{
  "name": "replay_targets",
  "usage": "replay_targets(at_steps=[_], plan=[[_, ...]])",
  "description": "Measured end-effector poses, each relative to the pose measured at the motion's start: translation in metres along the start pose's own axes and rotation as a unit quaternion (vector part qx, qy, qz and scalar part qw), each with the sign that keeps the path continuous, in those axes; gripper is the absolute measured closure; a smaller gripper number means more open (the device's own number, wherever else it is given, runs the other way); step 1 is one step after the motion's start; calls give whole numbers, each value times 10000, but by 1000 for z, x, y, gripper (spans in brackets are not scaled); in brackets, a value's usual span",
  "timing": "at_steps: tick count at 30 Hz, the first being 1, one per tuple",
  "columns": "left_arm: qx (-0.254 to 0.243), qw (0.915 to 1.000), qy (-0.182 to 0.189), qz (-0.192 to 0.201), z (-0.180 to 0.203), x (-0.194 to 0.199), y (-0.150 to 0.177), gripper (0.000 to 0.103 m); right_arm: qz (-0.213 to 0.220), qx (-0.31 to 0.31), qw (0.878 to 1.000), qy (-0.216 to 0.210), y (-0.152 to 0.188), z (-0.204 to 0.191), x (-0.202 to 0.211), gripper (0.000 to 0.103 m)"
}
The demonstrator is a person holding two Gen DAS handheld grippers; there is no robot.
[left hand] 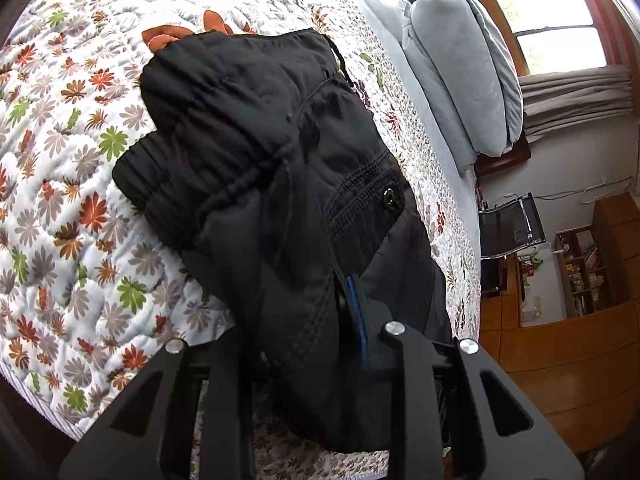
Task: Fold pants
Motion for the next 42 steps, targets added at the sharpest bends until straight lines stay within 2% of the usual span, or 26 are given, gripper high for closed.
replay_targets(at_steps=[4, 11, 18, 21, 24, 26, 42], plan=[[-27, 10000, 5, 58, 4, -4, -1, 80, 29, 293, 9993, 227, -11, -11, 2, 89], [-50, 9999, 78, 51, 16, -15, -6, 80, 242, 192, 9990, 330, -38, -8, 3, 90], [-124, 9998, 55, 122, 18, -24, -12, 80, 230, 96, 9988, 427, -45, 1, -3, 90], [-105, 9998, 95, 138, 17, -24, -12, 82, 253, 42, 9988, 408, -45, 4, -5, 86], [-115, 9997, 135, 177, 18, -22, -10, 84, 297, -78, 9984, 472, -42, 9, -3, 75], [-165, 9993, 214, 259, 21, -17, -10, 85, 367, -125, 9970, 675, -41, 13, 2, 64], [-884, 9935, 391, 606, 71, 3, -11, 89, 666, -172, 9951, 708, -41, 11, 26, 64]])
Point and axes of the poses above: each gripper's, at about its wrist camera, not at the fingertips, and x roughly against the way its jaws point, z to its right, y to its underside, the point moved 8 cm from there along -x, roughly the way its jaws point, and after that the axes turned 4 degrees about -y, right-handed, at the moved point
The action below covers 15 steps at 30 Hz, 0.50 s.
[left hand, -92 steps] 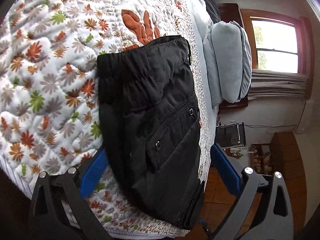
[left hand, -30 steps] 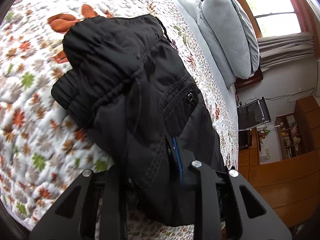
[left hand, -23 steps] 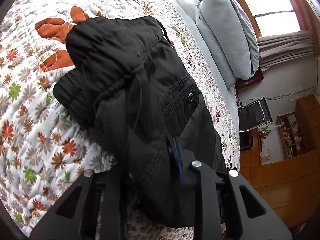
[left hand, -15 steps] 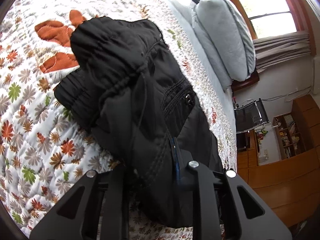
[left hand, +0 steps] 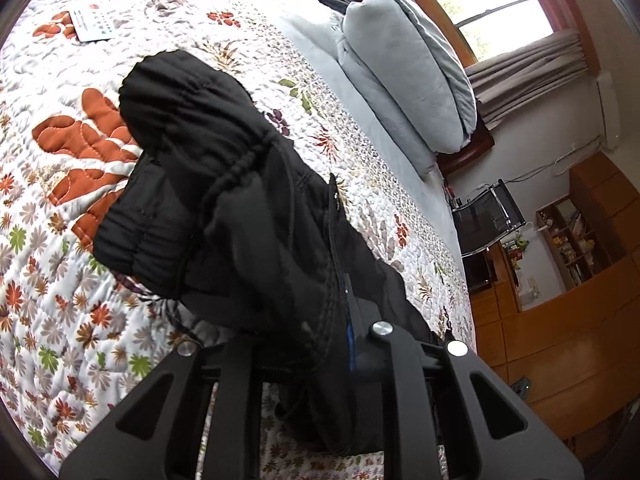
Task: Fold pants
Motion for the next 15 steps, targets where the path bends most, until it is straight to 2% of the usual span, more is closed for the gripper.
replay_targets(at_steps=[10, 15], plan=[[-229, 9994, 248, 83, 29, 4, -3, 87, -47, -11, 10000, 32, 8, 5, -2, 64], [-538, 9981, 273, 123, 48, 5, -2, 86, -75, 8, 10000, 40, 7, 5, -4, 64]])
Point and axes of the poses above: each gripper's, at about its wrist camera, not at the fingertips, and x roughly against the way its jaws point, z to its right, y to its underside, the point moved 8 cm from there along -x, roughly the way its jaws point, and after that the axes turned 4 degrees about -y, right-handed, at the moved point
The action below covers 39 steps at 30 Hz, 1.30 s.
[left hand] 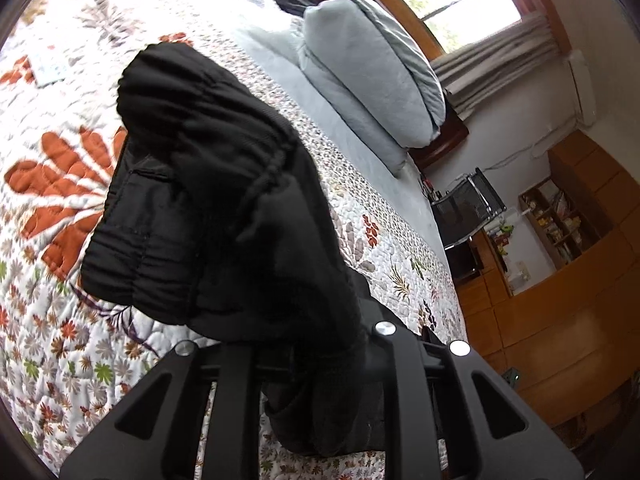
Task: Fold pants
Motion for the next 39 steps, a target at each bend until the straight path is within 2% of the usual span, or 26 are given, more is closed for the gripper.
replay_targets(at_steps=[9, 15, 21, 31, 39], plan=[[-199, 9998, 29, -31, 23, 0, 1, 82, -7, 26, 10000, 8, 0, -1, 0, 64], [-589, 9982, 120, -75, 52, -3, 5, 79, 49, 123, 9999, 111, -1, -1, 3, 64], [-1010, 9944, 292, -131, 90, -11, 14, 78, 326, 65, 9991, 259, -6, 5, 20, 65], [-1799, 9811, 555, -435, 154, -45, 43, 76, 547, 52, 9982, 241, -6, 7, 40, 65], [-2201, 9690, 707, -867, 175, -82, 74, 75, 521, 123, 9985, 64, -3, -6, 33, 65]])
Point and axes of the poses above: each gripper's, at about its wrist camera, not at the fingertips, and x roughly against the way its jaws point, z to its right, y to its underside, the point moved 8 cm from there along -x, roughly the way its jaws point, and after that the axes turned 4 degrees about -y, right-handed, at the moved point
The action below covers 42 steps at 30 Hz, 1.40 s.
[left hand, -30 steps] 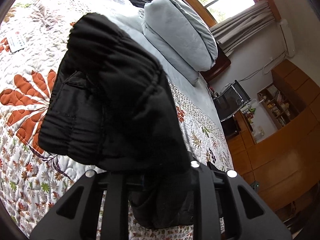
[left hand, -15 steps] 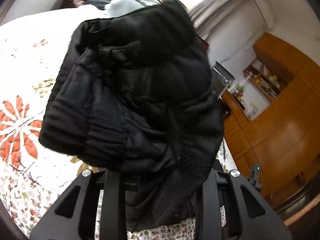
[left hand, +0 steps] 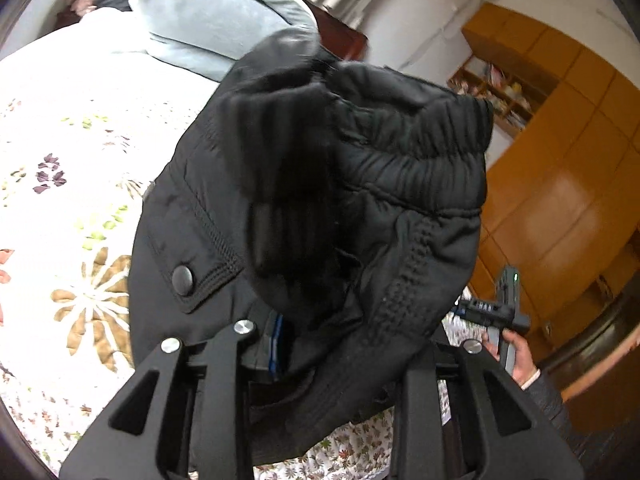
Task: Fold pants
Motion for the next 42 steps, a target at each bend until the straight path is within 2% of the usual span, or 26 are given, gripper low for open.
replay_targets(at_steps=[8, 13, 15, 17, 19, 20, 21, 23, 25, 26, 31, 32, 34, 37, 42], plan=[[-416, 9975, -44, -573, 21, -62, 12, 75, -5, 200, 9996, -221, 0, -28, -3, 64], [-700, 9932, -195, -907, 25, -96, 26, 74, -107, 73, 9972, -742, 3, -46, -7, 63], [-854, 9907, -277, -1023, 26, -106, 30, 72, -183, -142, 9936, -1104, 5, -54, -11, 49], [-1114, 9859, -415, -1180, 32, -119, 41, 66, -304, -310, 9877, -1503, 9, -66, -17, 42], [-1339, 9812, -542, -1281, 37, -128, 46, 59, -416, -371, 9828, -1762, 12, -78, -24, 39], [-1438, 9792, -591, -1304, 39, -131, 46, 54, -508, -419, 9789, -1934, 13, -87, -29, 34], [-1478, 9784, -588, -1317, 40, -131, 47, 48, -612, -466, 9747, -2097, 15, -94, -34, 28], [-1468, 9775, -529, -1422, 43, -122, 55, 29, -826, -565, 9676, -2319, 17, -107, -47, 27], [-1520, 9767, -608, -1391, 44, -115, 54, 17, -1064, -606, 9616, -2458, 21, -118, -61, 24], [-1553, 9767, -672, -1318, 44, -111, 52, 14, -1197, -653, 9592, -2476, 24, -124, -69, 23], [-1380, 9781, -987, -1201, 33, -87, 42, 11, -1573, -695, 9476, -2693, 34, -146, -94, 22], [-1367, 9781, -1059, -1160, 30, -65, 48, 11, -1614, -696, 9463, -2713, 35, -149, -98, 21], [-1417, 9758, -1270, -1082, 24, -53, 41, 10, -1709, -671, 9443, -2731, 37, -156, -104, 21], [-1503, 9733, -1471, -920, 22, -37, 30, 9, -1827, -655, 9428, -2709, 39, -164, -116, 20], [-1564, 9726, -1542, -758, 19, -17, 16, 9, -1940, -506, 9461, -2545, 42, -177, -132, 22]])
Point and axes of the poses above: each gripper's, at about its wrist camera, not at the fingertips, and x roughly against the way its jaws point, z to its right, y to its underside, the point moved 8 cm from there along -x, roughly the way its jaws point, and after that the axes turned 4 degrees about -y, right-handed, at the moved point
